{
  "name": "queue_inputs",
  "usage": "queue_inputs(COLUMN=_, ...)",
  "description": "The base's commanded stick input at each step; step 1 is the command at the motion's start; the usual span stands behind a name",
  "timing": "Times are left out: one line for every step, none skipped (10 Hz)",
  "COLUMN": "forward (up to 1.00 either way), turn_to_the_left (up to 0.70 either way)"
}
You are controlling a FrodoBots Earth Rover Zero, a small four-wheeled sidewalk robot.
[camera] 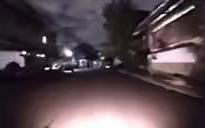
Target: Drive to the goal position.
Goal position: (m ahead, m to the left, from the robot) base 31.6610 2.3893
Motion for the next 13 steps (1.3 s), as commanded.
queue_inputs(forward=1.0, turn_to_the_left=0.09)
queue_inputs(forward=1.0, turn_to_the_left=0.0)
queue_inputs(forward=1.0, turn_to_the_left=0.0)
queue_inputs(forward=1.0, turn_to_the_left=0.0)
queue_inputs(forward=1.0, turn_to_the_left=0.0)
queue_inputs(forward=1.0, turn_to_the_left=0.0)
queue_inputs(forward=1.0, turn_to_the_left=0.0)
queue_inputs(forward=1.0, turn_to_the_left=0.0)
queue_inputs(forward=1.0, turn_to_the_left=0.0)
queue_inputs(forward=1.0, turn_to_the_left=0.0)
queue_inputs(forward=1.0, turn_to_the_left=0.0)
queue_inputs(forward=1.0, turn_to_the_left=0.0)
queue_inputs(forward=1.0, turn_to_the_left=0.0)
